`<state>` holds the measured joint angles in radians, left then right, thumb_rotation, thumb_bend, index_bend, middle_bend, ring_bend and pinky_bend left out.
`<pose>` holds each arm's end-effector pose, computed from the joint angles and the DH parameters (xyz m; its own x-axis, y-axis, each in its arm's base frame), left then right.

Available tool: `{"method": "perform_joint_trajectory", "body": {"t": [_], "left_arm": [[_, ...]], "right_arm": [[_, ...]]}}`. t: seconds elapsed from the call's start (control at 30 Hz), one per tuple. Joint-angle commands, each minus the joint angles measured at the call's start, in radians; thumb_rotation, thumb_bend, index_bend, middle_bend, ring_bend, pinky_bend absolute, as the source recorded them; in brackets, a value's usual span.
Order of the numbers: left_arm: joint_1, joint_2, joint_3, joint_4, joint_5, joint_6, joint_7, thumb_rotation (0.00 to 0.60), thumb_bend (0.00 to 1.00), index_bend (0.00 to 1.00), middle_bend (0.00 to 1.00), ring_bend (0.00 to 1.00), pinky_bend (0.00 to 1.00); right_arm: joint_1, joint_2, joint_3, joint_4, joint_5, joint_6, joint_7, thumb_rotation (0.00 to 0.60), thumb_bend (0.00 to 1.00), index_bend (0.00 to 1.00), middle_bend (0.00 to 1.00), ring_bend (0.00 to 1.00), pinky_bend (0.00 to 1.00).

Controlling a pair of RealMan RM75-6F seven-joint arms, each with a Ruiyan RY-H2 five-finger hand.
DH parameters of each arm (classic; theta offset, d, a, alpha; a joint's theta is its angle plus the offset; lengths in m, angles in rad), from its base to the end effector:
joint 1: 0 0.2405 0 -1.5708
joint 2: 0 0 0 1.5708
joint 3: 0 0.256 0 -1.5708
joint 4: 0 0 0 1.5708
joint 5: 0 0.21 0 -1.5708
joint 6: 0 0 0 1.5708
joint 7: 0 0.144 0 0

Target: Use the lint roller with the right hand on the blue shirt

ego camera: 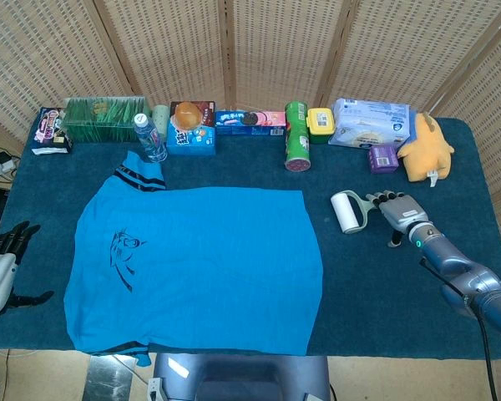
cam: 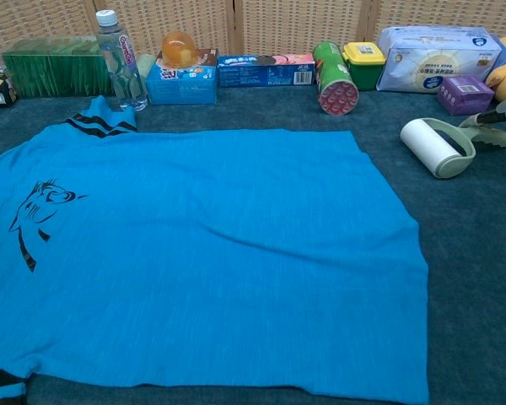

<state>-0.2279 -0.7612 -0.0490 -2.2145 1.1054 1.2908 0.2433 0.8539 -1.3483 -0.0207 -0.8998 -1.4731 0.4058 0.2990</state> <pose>-0.2369 0.1937 0.1941 0.3222 0.2415 0.9154 0.9184 0.1548 -0.3641 -0.3033 -0.4257 0.0857 0.6798 -0.5227 0.5144 -0.7049 -0.2723 0.6549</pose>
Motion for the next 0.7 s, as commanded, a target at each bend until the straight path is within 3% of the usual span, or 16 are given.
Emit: {"method": "perform_joint_trajectory", "body": {"t": [0.03,0.37,0.7], "left_arm": [[-0.006,0.001,-0.004,0.004,-0.004,0.002,0.017,0.6,0.08,0.0,0.0,0.0,0.02],[-0.016,-0.017,-0.018,0.012,0.014,0.045,0.078,0.6,0.08,0.0,0.0,0.0,0.02],[-0.022,-0.026,-0.027,0.002,0.01,0.053,0.089,0.6,0.08,0.0,0.0,0.0,0.02]], "right_arm": [[-0.009,0.002,-0.006,-0.001,-0.003,0.011,0.014,0.6,0.14,0.01,0.14,0.0,0.12],[-0.029,-0.008,-0.011,0.008,0.007,0.032,0.032,0.6,0.14,0.02,0.23,0.01,0.12],[-0.064,-0.034,-0.004,0.034,0.026,0.084,0.018,0.6,0.16,0.05,0.43,0.12,0.12]]}}
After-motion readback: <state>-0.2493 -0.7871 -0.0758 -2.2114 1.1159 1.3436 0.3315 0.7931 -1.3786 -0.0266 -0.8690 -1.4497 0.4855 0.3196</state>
